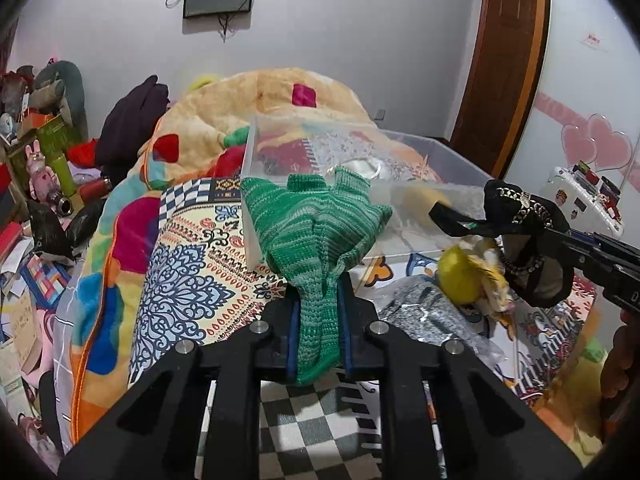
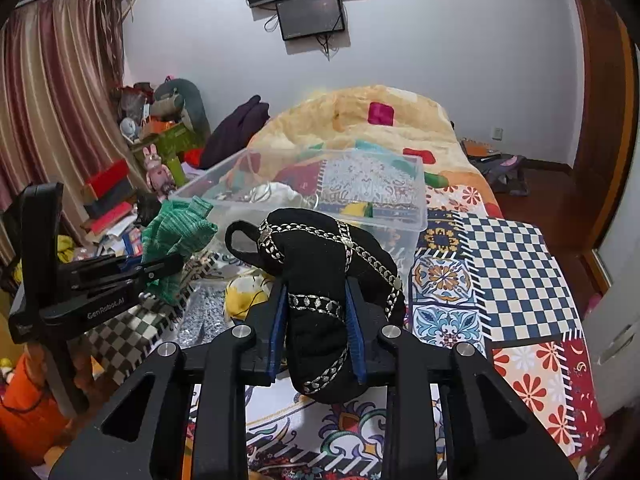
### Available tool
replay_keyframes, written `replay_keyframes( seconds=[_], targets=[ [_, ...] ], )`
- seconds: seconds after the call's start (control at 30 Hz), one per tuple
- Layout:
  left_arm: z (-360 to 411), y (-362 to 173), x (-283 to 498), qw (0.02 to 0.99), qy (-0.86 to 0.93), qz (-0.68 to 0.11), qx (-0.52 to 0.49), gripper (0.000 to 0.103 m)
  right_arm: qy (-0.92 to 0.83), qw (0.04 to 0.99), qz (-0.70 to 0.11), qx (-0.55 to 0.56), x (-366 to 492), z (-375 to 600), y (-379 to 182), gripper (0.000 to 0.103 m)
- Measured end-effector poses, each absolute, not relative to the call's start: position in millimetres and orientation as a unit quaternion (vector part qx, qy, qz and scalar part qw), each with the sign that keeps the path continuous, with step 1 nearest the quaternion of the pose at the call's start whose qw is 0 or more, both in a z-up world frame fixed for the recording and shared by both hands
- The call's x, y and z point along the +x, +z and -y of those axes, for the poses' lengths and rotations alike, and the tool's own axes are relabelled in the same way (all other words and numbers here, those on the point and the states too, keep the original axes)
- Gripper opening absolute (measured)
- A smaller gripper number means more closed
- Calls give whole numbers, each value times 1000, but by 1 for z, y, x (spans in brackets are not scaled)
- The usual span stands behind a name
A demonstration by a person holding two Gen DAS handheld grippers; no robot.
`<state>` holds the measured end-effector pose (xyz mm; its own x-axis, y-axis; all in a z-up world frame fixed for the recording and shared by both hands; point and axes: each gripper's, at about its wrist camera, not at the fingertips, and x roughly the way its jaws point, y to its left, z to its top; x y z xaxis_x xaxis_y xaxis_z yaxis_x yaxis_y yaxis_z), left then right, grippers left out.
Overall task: Organize soft objects
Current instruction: 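Grasp the black chain-strap bag with the right tool while the left tool grasps the green glove, then lower the black bag into the box with the right tool while the left tool releases the glove inside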
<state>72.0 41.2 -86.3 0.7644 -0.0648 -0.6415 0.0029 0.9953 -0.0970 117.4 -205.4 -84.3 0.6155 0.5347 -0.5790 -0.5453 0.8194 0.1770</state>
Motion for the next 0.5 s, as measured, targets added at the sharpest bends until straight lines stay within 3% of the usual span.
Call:
replay_keyframes(
  seconds=[0.5],
  targets=[
    [-41, -35, 55, 963, -28, -265, -50, 16, 312, 908, -278, 29, 111, 225, -50, 23]
  ],
)
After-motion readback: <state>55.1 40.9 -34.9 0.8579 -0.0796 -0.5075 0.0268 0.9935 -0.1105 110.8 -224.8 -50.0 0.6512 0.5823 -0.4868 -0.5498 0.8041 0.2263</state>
